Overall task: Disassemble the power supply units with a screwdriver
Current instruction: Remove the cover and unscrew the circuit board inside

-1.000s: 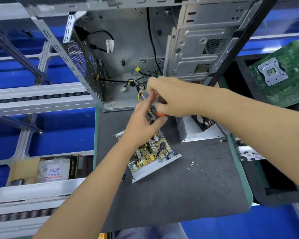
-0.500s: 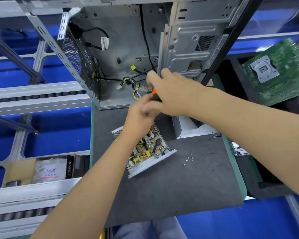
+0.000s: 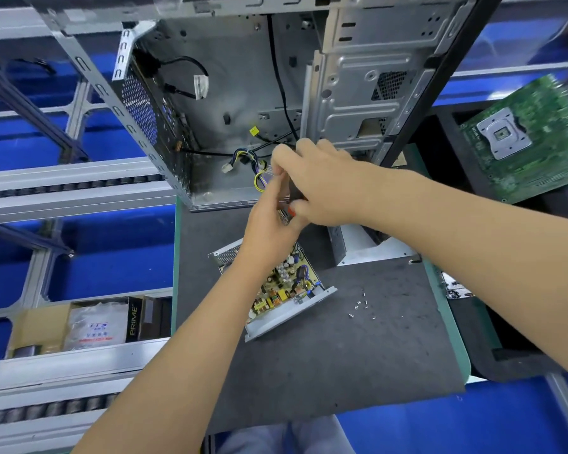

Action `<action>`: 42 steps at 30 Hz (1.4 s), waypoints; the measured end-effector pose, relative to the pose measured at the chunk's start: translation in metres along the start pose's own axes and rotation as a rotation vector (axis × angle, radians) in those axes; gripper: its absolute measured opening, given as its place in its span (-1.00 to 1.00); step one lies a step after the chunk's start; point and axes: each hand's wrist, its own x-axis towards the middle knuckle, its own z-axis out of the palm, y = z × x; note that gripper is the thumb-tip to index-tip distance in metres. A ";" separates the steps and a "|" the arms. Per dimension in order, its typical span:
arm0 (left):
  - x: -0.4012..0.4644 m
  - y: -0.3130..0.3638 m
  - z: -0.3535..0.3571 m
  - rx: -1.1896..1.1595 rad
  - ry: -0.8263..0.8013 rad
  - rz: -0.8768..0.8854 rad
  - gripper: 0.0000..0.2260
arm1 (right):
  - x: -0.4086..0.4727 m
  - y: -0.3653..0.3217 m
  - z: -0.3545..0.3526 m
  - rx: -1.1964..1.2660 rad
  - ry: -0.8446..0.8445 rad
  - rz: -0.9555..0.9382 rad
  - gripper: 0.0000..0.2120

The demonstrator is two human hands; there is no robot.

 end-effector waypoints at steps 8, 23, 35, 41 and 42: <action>0.005 -0.001 0.004 -0.016 0.048 -0.016 -0.62 | 0.003 0.000 0.001 -0.091 0.025 -0.002 -0.66; 0.004 -0.001 0.000 0.011 -0.026 0.017 -0.84 | -0.001 0.012 -0.006 0.074 -0.011 -0.012 -0.52; 0.014 -0.002 -0.005 0.109 -0.033 0.006 -0.78 | 0.005 0.009 -0.001 -0.008 0.011 0.112 -0.56; 0.008 -0.007 -0.005 0.120 -0.160 -0.061 -0.81 | 0.004 0.012 -0.002 0.055 -0.030 -0.087 -0.58; 0.009 -0.008 -0.005 0.137 -0.143 -0.068 -0.89 | 0.003 0.011 -0.003 0.099 -0.031 -0.061 -0.52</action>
